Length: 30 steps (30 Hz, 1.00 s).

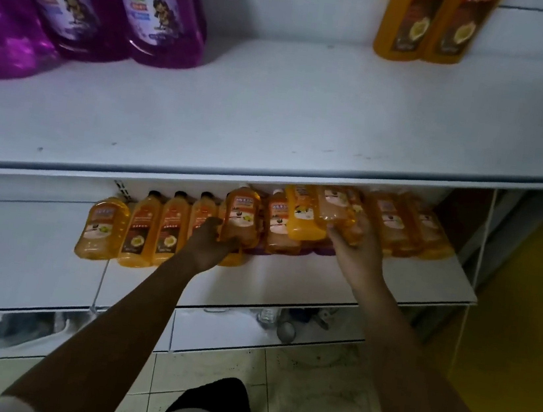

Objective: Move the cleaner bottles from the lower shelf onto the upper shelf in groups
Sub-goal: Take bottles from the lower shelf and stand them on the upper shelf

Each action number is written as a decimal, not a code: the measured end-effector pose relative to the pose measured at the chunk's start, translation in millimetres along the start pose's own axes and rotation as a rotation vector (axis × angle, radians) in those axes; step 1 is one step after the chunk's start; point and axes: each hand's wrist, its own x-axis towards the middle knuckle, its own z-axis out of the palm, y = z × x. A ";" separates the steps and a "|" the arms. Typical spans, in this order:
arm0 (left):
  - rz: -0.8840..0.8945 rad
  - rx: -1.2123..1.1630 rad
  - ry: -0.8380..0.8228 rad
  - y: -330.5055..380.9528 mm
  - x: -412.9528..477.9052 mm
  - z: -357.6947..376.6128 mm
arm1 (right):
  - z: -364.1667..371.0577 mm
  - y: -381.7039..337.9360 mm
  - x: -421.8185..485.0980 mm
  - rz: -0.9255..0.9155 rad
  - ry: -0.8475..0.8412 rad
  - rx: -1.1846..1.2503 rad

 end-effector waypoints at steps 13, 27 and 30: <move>-0.096 -0.380 0.219 -6.0 41.1 29.2 | 40.4 9.4 32.8 0.149 0.160 0.371; -0.357 -1.157 -0.238 -28.3 -28.4 -14.6 | -14.6 -13.2 -22.7 0.722 -0.304 1.039; -0.301 -1.196 -0.261 -32.6 -53.5 -17.1 | -24.3 -15.4 -39.3 0.725 -0.374 1.041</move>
